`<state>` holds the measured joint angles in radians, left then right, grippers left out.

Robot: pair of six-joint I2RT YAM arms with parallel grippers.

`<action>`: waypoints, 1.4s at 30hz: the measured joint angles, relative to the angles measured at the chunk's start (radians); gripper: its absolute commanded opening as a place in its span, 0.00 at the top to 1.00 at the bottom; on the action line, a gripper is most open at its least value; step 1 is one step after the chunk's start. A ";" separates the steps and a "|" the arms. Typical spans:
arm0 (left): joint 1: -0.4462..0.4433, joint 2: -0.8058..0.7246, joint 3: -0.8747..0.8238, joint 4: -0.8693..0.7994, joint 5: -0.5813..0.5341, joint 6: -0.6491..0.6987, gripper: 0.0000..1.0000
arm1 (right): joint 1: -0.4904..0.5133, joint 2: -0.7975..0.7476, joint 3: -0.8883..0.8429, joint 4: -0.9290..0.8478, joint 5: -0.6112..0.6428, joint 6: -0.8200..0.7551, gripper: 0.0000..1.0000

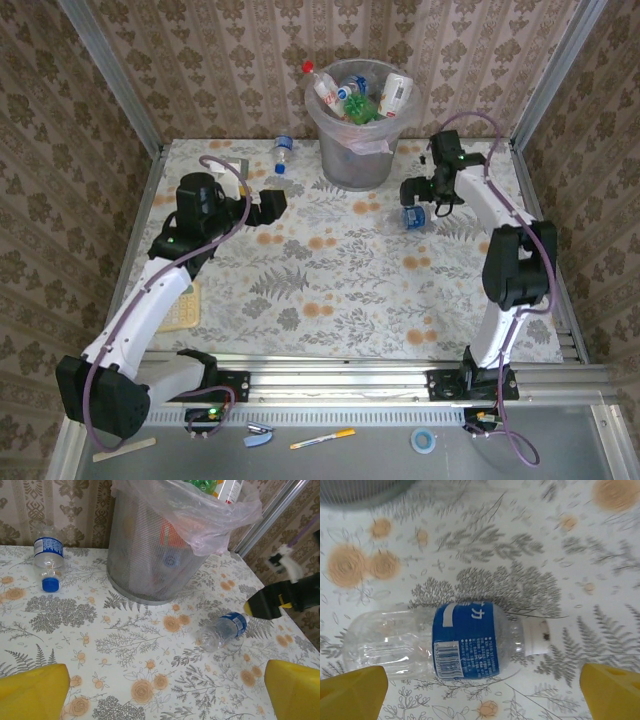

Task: Throw the plastic bottles in the bin

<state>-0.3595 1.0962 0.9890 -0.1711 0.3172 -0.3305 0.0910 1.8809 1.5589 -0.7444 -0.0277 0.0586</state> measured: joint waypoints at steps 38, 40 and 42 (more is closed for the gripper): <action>0.074 -0.082 -0.060 -0.024 -0.030 0.001 0.00 | 0.018 0.238 0.004 0.120 -0.037 0.464 0.38; 0.074 -0.090 -0.060 -0.026 -0.030 0.002 0.00 | 0.018 0.223 -0.011 0.125 -0.031 0.457 0.48; 0.078 -0.094 -0.060 -0.026 -0.030 0.002 0.00 | 0.019 0.195 -0.038 0.138 -0.029 0.452 0.51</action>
<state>-0.2813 1.0019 0.9287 -0.1970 0.2874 -0.3290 0.1097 2.0762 1.5211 -0.6067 -0.0570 0.5110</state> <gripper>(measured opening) 0.997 0.526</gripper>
